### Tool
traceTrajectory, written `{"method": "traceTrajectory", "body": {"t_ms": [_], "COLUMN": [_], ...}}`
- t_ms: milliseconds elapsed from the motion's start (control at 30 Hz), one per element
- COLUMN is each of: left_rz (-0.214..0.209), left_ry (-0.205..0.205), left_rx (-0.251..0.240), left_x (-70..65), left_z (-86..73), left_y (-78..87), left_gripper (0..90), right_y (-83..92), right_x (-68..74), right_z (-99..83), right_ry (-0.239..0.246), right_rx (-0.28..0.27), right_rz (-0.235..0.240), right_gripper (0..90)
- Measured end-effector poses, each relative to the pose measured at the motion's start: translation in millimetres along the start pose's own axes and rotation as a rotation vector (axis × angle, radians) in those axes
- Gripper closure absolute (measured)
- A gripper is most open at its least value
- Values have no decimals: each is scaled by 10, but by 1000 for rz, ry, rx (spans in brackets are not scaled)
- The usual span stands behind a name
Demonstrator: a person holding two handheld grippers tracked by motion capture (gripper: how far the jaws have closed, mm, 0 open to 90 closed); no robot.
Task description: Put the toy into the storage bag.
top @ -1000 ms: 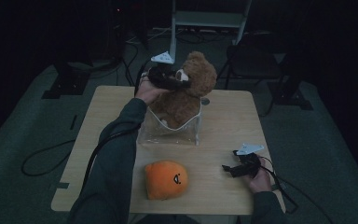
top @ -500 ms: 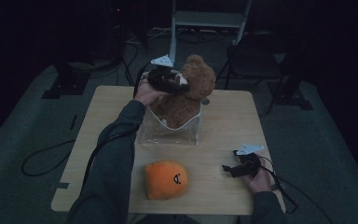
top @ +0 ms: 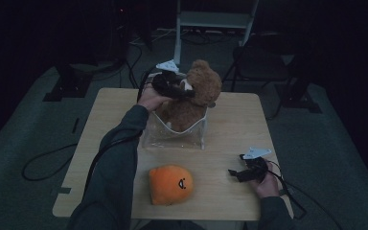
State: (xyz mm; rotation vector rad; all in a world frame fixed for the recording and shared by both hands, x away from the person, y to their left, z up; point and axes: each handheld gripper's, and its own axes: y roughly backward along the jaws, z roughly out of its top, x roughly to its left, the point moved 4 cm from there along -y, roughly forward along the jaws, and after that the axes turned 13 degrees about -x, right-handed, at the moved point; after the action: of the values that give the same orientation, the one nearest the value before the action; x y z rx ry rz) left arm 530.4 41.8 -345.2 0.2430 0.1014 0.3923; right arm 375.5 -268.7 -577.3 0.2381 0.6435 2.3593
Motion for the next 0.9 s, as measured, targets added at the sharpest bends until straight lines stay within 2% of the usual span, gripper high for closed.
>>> {"method": "traceTrajectory", "body": {"t_ms": [467, 900], "left_rz": [-16, -35], "left_ry": [12, 21], "left_rx": [42, 54], "left_x": [3, -2], "left_z": [-34, -63], "left_y": [14, 31], "left_gripper": [358, 308], "right_y": [0, 0], "right_x": [0, 1], "right_z": [0, -1], "right_ry": [0, -1], "right_rx": [0, 0], "right_rz": [0, 0], "right_gripper": [119, 119]}}
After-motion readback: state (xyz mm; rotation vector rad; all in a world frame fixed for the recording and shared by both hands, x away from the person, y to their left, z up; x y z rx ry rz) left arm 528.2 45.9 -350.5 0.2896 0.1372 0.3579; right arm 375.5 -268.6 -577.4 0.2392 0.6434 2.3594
